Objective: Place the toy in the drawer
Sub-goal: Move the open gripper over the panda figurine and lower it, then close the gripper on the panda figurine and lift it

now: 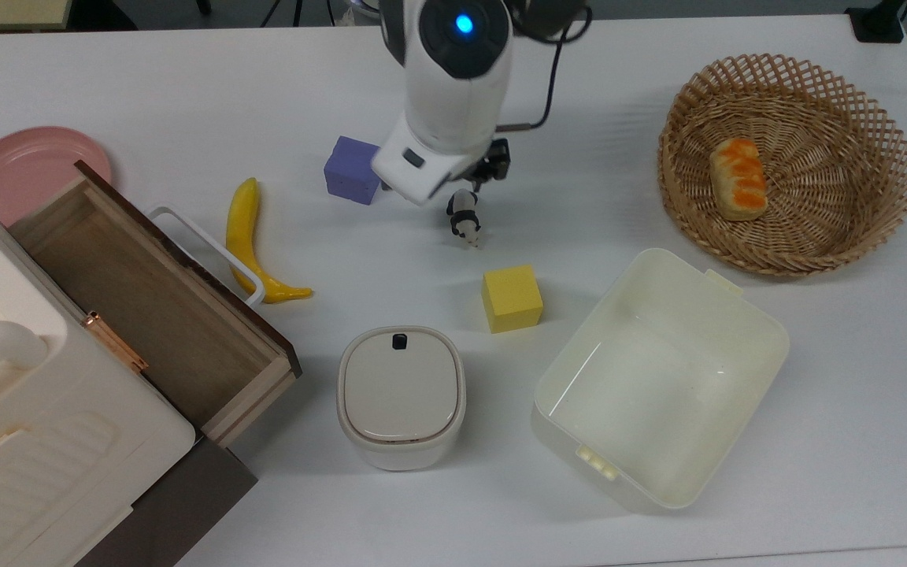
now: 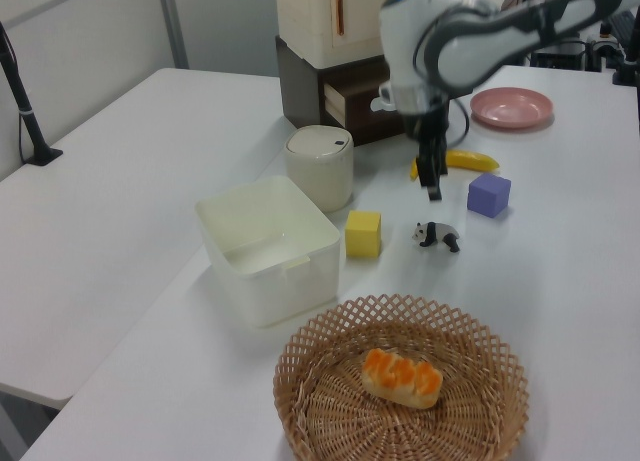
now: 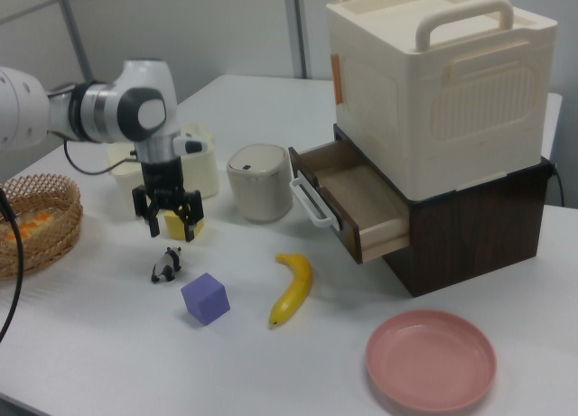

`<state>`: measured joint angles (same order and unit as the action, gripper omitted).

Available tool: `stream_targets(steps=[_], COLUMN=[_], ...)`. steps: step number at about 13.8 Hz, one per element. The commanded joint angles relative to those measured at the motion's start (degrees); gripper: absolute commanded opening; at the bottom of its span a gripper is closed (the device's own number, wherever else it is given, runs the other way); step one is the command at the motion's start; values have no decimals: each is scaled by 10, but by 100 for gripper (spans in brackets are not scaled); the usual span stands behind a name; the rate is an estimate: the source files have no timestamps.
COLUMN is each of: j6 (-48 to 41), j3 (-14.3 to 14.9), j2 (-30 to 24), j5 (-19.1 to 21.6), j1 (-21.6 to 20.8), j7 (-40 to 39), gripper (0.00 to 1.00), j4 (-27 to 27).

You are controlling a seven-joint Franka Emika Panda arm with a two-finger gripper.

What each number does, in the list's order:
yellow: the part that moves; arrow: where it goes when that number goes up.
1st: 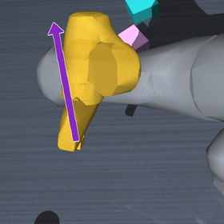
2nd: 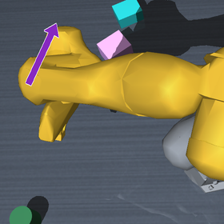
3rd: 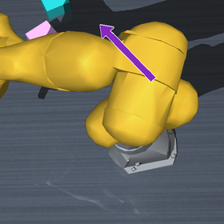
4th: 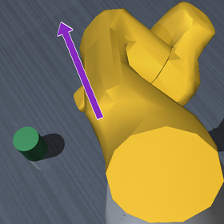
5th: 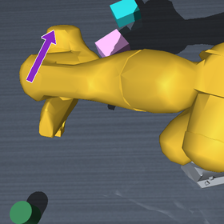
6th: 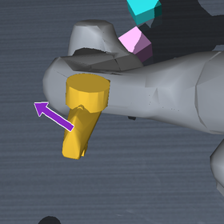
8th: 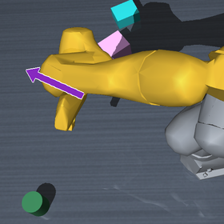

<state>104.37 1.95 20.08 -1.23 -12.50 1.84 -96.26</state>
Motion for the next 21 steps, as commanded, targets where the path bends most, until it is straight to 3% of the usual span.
stream_targets(steps=[1,4,5,9,12,13,16,21], j6=[32,35,36,48,49,44,10,-27], j3=[7,8,8,8,8,8,12,13], j2=[16,31,32,51,50,46,-3,-33], j5=[-3,-17,-18,-25,-28,-28,-26,-22], j1=[-31,-42,-41,-47,-46,-46,-34,53], j7=[0,22,22,26,23,19,-23,-76], gripper=[83,61,57,56,35,32,30,30], j4=[-31,-29,-29,-29,-26,-26,-17,70])
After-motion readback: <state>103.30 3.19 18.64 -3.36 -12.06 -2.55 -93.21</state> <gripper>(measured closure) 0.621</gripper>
